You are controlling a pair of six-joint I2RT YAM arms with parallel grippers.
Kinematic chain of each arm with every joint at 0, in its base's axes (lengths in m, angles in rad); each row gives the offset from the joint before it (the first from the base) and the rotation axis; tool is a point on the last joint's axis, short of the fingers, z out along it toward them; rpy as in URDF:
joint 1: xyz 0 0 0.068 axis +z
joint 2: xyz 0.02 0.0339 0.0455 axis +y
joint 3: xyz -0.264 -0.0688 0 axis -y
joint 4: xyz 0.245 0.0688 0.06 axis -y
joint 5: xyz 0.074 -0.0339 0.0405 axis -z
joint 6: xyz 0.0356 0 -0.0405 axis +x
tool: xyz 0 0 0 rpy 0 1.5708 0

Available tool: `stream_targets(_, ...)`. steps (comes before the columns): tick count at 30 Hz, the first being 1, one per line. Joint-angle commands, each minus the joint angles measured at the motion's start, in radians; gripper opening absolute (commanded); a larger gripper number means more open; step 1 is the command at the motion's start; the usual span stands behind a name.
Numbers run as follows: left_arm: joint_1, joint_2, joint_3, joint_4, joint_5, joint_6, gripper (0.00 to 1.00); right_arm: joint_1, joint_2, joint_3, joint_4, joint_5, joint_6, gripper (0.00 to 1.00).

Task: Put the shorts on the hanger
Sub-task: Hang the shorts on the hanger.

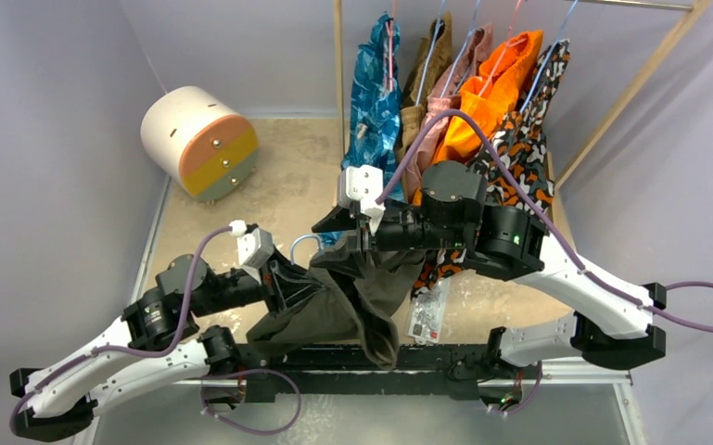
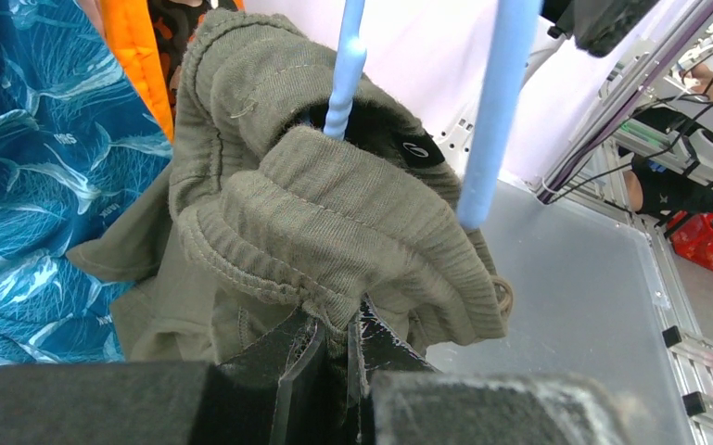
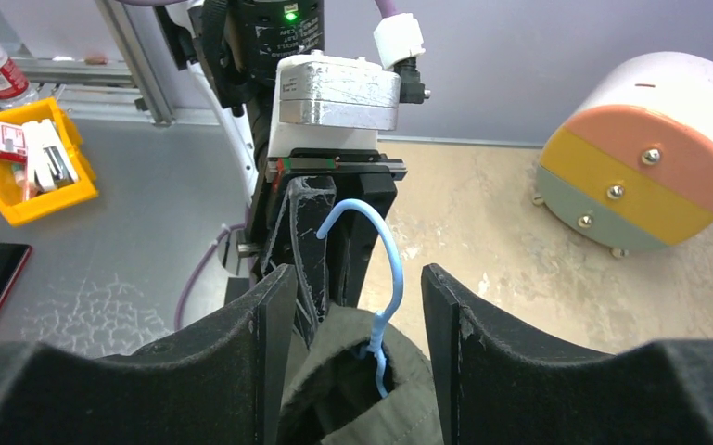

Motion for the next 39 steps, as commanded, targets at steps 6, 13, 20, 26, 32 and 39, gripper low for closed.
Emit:
stream_targets(6, 0.001, 0.015, 0.077, 0.087, 0.067, 0.001, 0.00, 0.002, 0.020, 0.015, 0.007, -0.047, 0.002, 0.41)
stream_targets(13, 0.000, 0.016, 0.101, 0.047, 0.044, 0.023, 0.00, 0.002, 0.033, 0.009, -0.010, -0.055, 0.009, 0.00)
stream_targets(20, 0.001, -0.055, 0.108, -0.041, -0.164, 0.051, 0.08, 0.003, -0.091, -0.107, 0.153, 0.195, 0.075, 0.00)
stream_targets(26, 0.000, -0.123, 0.089, -0.091, -0.311, 0.058, 0.16, 0.003, -0.105, -0.105, 0.178, 0.329, 0.094, 0.00)
stream_targets(32, 0.000, -0.166, 0.079, -0.123, -0.426, 0.058, 0.28, 0.003, -0.106, -0.107, 0.183, 0.432, 0.134, 0.00)
stream_targets(39, 0.000, -0.194, 0.091, -0.146, -0.583, 0.062, 0.49, 0.003, -0.105, -0.119, 0.165, 0.492, 0.170, 0.00)
